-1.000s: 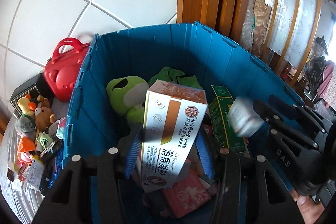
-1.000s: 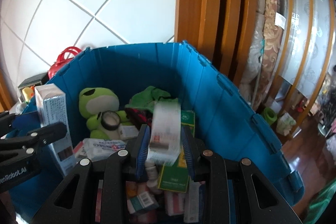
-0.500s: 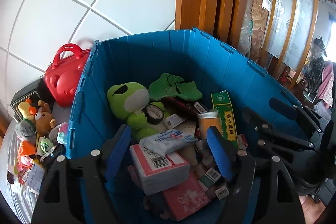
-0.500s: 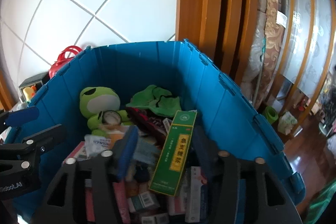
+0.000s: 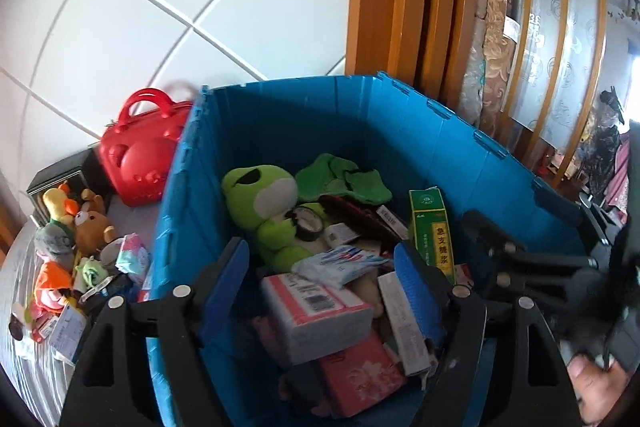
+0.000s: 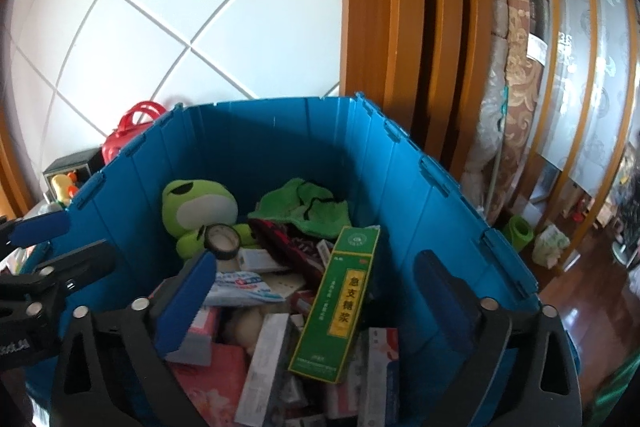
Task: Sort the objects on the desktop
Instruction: 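Move both open tools back over the cluttered bed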
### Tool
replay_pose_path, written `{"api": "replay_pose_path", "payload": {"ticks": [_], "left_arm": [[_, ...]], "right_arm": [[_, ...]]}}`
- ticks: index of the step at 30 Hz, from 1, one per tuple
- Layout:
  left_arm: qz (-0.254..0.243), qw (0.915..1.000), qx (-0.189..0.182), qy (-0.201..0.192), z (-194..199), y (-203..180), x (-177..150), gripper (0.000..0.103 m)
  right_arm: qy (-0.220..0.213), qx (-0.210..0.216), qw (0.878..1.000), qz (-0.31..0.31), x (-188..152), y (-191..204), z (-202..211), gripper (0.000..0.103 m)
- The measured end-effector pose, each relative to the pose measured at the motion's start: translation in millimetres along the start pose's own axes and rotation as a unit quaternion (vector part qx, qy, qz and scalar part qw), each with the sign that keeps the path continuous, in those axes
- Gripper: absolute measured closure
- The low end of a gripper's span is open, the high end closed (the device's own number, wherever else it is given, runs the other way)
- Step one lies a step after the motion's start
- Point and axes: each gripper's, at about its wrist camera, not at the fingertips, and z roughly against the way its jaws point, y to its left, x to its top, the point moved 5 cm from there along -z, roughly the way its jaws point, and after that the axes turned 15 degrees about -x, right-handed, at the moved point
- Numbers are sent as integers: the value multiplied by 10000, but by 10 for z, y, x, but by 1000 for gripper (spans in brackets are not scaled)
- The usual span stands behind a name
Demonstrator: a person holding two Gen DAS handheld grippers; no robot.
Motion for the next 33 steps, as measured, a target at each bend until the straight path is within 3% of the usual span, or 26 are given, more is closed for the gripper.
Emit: {"api": "replay_pose_path", "payload": {"ticks": [7, 16, 19, 25, 33], "left_arm": [[161, 9997, 113, -174, 459, 239, -115, 28], [320, 9986, 39, -410, 1013, 919, -364, 28], [409, 9982, 188, -384, 1200, 1320, -541, 28], [709, 9927, 958, -191, 1629, 2381, -1061, 28], [1532, 9702, 1843, 351, 2066, 3906, -1900, 28]], "right_arm": [[-9, 44, 9999, 124, -44, 76, 122, 0], [-593, 304, 9978, 12, 109, 501, 897, 0], [-725, 445, 9963, 82, 164, 883, 1124, 0], [-832, 739, 9935, 238, 215, 1713, 1456, 0], [-658, 1291, 9875, 628, 115, 2904, 1624, 0]]}}
